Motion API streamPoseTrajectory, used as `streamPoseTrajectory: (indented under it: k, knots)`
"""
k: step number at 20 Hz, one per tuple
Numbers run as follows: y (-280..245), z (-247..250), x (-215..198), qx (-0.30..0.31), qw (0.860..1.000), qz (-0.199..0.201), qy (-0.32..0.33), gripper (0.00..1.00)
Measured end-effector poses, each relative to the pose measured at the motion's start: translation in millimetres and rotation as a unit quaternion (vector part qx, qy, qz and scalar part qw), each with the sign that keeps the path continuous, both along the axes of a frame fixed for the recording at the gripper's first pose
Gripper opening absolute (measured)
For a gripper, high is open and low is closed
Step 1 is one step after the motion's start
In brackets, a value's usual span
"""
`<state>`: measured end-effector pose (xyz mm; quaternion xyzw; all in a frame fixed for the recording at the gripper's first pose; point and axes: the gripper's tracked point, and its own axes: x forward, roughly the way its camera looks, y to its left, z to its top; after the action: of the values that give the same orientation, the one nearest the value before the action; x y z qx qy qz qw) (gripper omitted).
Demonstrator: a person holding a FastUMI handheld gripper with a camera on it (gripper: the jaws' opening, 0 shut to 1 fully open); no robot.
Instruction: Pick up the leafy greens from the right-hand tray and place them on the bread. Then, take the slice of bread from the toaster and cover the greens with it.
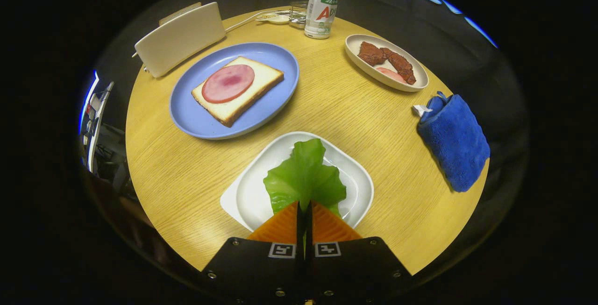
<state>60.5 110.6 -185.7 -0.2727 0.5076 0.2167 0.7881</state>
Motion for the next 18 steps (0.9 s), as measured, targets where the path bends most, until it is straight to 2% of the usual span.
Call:
streamPoseTrajectory:
  k: [3,8,13,16,18]
  knots:
    - [24,41,7,0.028,0.999,0.001,-0.045,0.01]
    - [111,90,16,0.07,0.991,0.068,-0.086,0.01]
    - [174,58,31,0.059,0.991,0.112,-0.053,0.01]
    - [192,44,41,0.055,0.991,0.115,-0.042,0.01]
    - [196,36,49,0.04,0.992,0.116,-0.04,0.05]
